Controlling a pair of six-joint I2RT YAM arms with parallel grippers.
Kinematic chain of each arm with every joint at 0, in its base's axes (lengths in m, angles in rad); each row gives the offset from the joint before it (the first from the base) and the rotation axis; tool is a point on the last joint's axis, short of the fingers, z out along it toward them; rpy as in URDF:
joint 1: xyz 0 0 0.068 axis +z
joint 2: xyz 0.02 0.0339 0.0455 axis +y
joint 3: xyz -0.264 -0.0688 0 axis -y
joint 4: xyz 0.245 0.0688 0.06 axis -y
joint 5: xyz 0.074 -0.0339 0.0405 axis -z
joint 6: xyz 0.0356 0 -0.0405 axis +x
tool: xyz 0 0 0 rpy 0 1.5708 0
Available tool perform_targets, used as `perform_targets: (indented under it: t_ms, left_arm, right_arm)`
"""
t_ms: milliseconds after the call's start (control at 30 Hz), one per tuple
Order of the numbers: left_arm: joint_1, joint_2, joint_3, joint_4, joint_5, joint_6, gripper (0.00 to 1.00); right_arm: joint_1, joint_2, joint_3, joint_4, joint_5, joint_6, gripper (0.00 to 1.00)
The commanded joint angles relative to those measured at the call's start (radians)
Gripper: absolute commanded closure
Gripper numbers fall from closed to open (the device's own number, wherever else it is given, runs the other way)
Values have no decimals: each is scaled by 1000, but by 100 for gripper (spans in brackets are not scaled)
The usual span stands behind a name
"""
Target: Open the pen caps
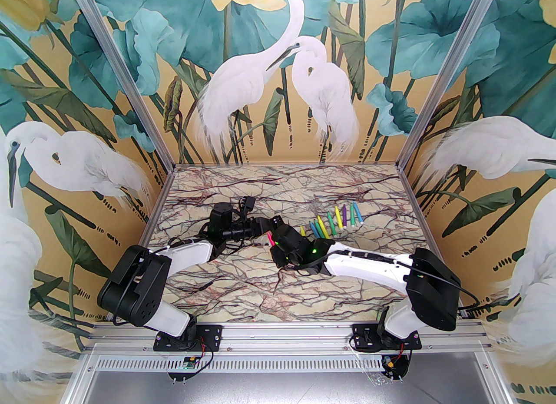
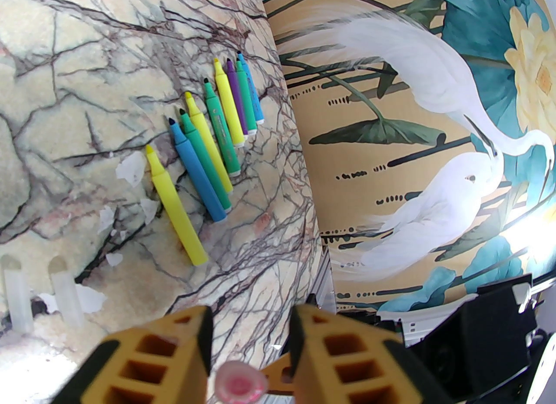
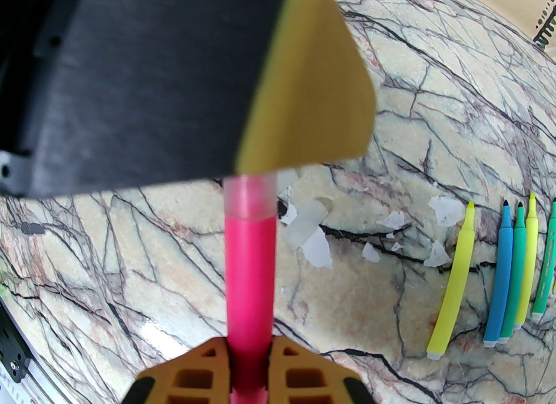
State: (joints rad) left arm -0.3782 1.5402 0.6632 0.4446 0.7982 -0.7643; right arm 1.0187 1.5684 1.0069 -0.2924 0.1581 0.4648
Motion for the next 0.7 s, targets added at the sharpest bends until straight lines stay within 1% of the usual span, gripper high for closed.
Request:
perform_targets:
  t_ms: [0, 100, 233, 367, 433, 500, 567, 667]
  left_arm:
    - [-6, 21, 26, -17, -7, 14, 74]
    - [-7, 26, 29, -18, -7, 13, 80]
    - [-9, 25, 29, -19, -8, 13, 86]
    - [-9, 25, 32, -21, -7, 12, 89]
    - [-9, 25, 36, -26, -8, 14, 89]
    - [-10, 25, 38, -29, -7, 16, 90]
    - [-9, 26, 43, -32, -7, 14, 91]
    - [-10, 26, 52, -33, 4, 7, 93]
  right_arm:
    - [-4, -10, 22, 16, 11, -24, 87]
    - [-4, -14, 20, 17, 11, -23, 87]
    - [-5, -16, 19, 16, 18, -23, 86]
    - [-5, -16, 16, 6, 26, -17, 76]
    - [-6, -17, 12, 4, 25, -14, 68]
    - [-8, -18, 0, 10, 24, -10, 61]
    - [-9, -17, -9, 18, 20, -6, 59]
    - [-15, -11, -18, 36, 9, -4, 58]
